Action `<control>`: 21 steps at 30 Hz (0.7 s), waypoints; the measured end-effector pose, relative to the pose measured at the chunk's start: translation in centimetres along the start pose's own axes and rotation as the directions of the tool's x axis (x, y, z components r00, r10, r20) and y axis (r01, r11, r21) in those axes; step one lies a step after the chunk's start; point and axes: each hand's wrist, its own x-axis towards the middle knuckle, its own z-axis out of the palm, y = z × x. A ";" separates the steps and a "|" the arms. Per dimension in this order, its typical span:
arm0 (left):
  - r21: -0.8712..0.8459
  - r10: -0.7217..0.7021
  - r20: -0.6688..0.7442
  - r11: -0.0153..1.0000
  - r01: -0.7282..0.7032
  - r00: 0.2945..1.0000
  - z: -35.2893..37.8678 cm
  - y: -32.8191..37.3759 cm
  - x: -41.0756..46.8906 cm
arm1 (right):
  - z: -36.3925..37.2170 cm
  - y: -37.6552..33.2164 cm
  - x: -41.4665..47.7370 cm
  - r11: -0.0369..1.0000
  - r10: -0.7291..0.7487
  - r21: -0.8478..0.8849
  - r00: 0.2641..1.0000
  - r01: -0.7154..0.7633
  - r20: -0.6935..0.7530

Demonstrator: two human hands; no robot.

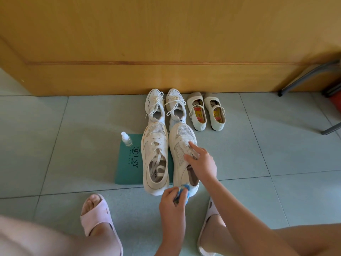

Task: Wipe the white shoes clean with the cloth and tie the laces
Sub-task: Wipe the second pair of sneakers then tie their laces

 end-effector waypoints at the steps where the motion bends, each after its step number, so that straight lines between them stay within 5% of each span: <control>1: -0.038 -0.006 -0.012 0.999 0.006 1.000 -0.2 0.5 0.2 | 0.0 -0.1 -0.1 1.000 0.000 -0.007 1.000 0.001 0.003; 6: -0.211 -0.069 -0.049 0.976 0.057 0.996 -1.1 3.0 2.3 | -0.7 -0.9 -1.2 0.995 -0.018 -0.099 1.000 0.019 0.014; 10: -0.358 -0.180 -0.058 0.922 0.148 0.982 -1.9 5.5 4.6 | -1.3 -3.4 -3.1 0.974 -0.095 0.186 0.980 0.128 -0.173; 15: -0.618 -0.308 0.061 0.735 0.279 0.949 -2.8 7.8 6.7 | -1.2 -7.4 -6.2 0.773 -0.186 0.631 0.973 0.060 0.135; 21: -0.702 -0.319 0.236 0.597 0.387 0.918 -3.1 8.5 7.3 | 0.3 -7.4 -6.6 0.817 -0.169 0.574 0.974 0.053 0.151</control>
